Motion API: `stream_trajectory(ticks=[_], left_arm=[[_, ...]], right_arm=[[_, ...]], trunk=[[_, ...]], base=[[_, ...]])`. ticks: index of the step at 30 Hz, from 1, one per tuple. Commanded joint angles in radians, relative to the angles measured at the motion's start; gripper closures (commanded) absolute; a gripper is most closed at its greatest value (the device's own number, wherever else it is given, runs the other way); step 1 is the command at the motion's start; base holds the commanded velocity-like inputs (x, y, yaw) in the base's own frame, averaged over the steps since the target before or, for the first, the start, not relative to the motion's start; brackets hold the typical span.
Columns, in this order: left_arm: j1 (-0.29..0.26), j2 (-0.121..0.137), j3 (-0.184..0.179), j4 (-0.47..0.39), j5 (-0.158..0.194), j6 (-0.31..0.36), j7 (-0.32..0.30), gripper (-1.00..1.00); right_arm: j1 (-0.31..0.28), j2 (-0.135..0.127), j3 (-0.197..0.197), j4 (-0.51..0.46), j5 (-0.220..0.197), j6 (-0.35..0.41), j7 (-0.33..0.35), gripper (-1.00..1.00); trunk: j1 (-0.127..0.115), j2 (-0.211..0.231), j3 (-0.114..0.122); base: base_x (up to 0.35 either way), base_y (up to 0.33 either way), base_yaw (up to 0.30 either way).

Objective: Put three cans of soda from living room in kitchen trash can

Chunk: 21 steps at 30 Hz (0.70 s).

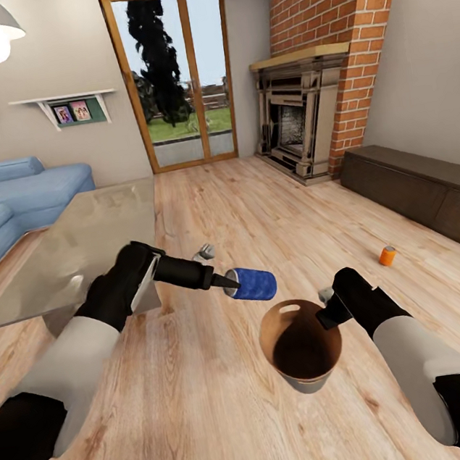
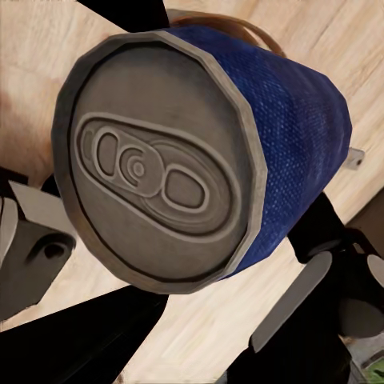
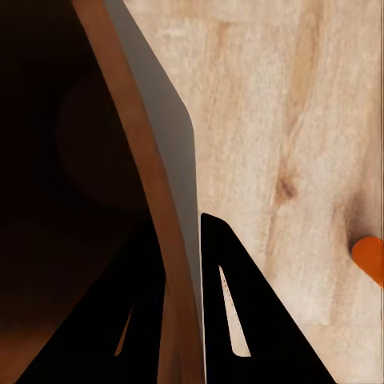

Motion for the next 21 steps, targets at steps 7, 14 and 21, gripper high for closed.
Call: stream_trajectory(ticks=[7,14,21], left_arm=[[0.052,-0.026,-0.003,-0.022,-0.008,0.000,0.043,1.00],[0.112,-0.059,-0.066,-0.023,-0.010,0.000,0.163,1.00],[0.144,-0.097,-0.089,-0.022,-0.011,0.000,0.227,1.00]], right_arm=[[0.000,0.001,0.000,0.000,-0.013,0.004,0.004,1.00],[0.000,0.001,0.000,-0.001,-0.013,0.004,0.003,1.00],[0.000,0.028,0.002,-0.001,-0.011,0.004,0.000,1.00]], trunk=[[0.000,0.000,0.000],[0.000,0.000,0.000],[0.000,0.000,0.000]], base=[[0.000,0.000,0.000],[0.000,0.000,0.000],[0.000,0.000,0.000]])
